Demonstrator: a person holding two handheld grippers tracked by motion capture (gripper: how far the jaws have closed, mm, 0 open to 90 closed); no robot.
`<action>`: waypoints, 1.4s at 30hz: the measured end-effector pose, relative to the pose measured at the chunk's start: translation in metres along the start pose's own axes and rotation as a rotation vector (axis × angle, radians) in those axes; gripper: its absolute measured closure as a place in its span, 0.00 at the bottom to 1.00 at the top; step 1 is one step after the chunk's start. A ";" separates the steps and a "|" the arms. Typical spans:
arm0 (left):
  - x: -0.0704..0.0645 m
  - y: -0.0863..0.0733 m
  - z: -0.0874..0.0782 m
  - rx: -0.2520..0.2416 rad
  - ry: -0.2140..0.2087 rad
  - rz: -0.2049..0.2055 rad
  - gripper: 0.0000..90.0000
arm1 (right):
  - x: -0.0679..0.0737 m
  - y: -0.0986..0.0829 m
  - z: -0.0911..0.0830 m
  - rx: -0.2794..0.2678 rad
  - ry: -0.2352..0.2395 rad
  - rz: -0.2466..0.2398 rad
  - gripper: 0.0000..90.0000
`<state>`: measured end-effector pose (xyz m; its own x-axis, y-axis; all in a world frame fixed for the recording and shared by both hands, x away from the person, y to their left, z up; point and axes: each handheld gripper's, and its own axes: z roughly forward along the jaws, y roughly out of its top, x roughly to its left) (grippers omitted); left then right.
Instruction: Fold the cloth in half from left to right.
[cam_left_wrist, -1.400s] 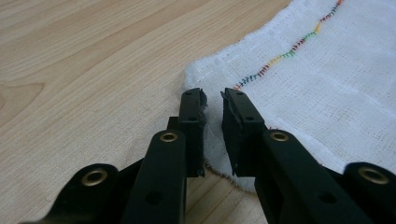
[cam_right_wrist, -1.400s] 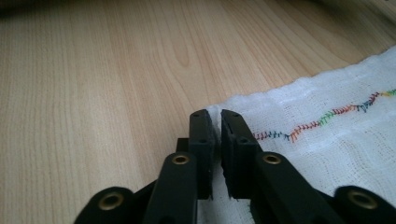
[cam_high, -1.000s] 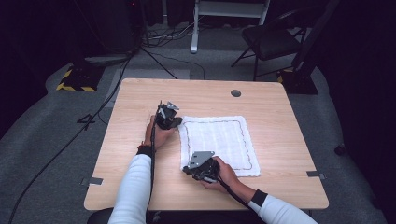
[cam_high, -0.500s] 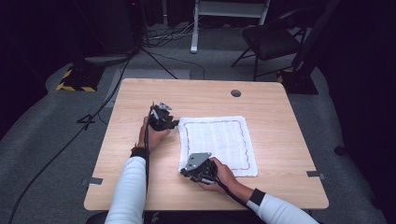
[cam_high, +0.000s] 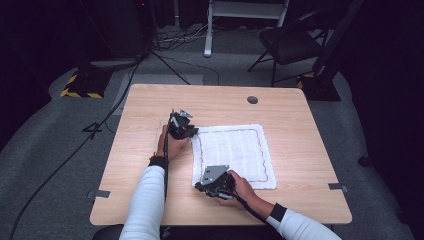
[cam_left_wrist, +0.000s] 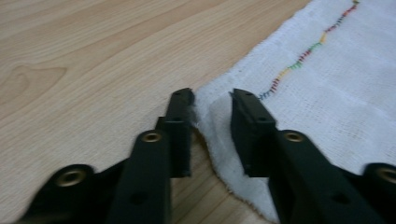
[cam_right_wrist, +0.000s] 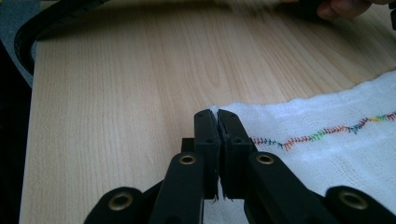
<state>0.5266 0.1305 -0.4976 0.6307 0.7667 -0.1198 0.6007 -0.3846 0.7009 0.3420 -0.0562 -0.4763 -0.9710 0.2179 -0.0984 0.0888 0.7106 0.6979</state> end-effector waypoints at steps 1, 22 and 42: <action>0.000 0.000 0.000 0.002 -0.009 0.006 0.89 | 0.000 0.000 0.000 -0.001 -0.001 0.000 0.97; 0.016 0.000 -0.044 -0.050 0.022 0.018 0.97 | 0.002 0.017 -0.009 -0.057 -0.015 -0.013 0.97; -0.038 0.065 -0.004 -0.110 -0.009 0.107 0.97 | -0.028 -0.025 -0.085 -0.111 -0.166 0.115 0.97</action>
<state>0.5397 0.0783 -0.4441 0.6928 0.7197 -0.0459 0.4727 -0.4052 0.7825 0.3483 -0.1367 -0.4304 -0.9054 0.4065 -0.1226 0.1625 0.5986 0.7844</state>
